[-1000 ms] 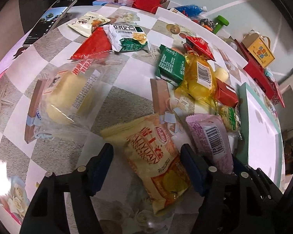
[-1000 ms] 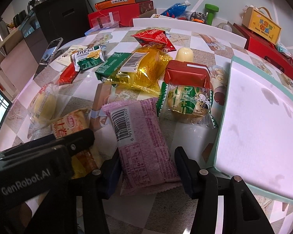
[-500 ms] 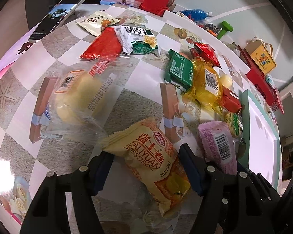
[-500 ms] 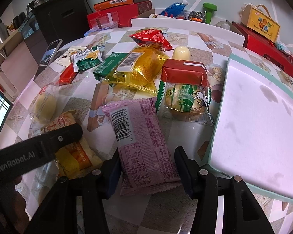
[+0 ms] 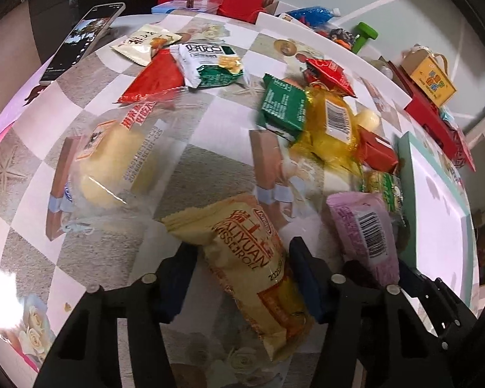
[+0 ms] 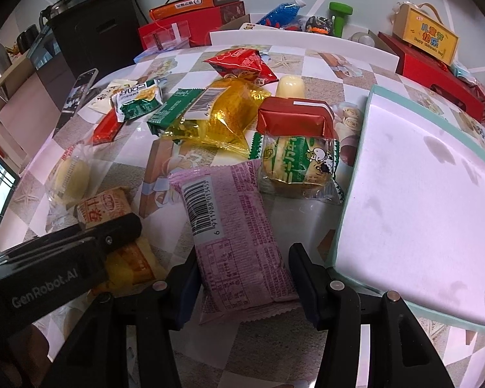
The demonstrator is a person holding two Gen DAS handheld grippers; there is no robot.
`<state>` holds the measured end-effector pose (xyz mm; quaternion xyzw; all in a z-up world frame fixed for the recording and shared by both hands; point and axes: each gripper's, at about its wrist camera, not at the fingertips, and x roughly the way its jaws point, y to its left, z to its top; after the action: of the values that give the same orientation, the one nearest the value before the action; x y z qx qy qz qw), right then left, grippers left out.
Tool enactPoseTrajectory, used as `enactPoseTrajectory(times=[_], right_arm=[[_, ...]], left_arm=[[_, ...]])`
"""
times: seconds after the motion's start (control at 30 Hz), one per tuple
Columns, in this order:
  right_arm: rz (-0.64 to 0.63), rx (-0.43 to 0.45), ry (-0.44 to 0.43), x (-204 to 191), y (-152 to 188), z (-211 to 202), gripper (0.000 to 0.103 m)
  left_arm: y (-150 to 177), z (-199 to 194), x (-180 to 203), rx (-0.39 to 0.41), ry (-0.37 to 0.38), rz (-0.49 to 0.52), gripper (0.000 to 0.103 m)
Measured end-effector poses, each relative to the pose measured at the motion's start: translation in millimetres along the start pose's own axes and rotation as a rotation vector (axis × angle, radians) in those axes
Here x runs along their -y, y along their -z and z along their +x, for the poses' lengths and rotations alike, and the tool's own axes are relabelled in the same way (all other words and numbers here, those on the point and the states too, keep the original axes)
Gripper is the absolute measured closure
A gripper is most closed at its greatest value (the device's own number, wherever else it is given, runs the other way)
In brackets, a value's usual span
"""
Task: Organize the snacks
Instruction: 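Reach the right tool to the pink bag while the left tool reaches the yellow cracker bag, then grasp the pink bag with the right tool while the left tool grasps the yellow bag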
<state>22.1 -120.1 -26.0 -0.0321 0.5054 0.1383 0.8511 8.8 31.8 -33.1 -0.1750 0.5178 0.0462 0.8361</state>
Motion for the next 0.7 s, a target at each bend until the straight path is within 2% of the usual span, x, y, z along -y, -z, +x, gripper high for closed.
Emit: enactPoseTrajectory(times=[0.1, 0.43, 0.7], right_arm=[[-0.004, 0.002, 0.004, -0.9, 0.1, -0.4, 0.048], [0.007, 0.051, -0.025, 1.8, -2.4, -13.4, 0.060], [0.048, 0.183, -0.081, 10.0, -8.6, -46.0, 0.060]], left_arm=[[-0.7, -1.1, -2.8, 0.006, 0.031, -0.022, 0.054], [-1.3, -6.4, -6.1, 0.021, 0.069, -0.048, 0.062], [-2.9, -25.1, -0.7, 0.066, 0.096, -0.035, 0.063]])
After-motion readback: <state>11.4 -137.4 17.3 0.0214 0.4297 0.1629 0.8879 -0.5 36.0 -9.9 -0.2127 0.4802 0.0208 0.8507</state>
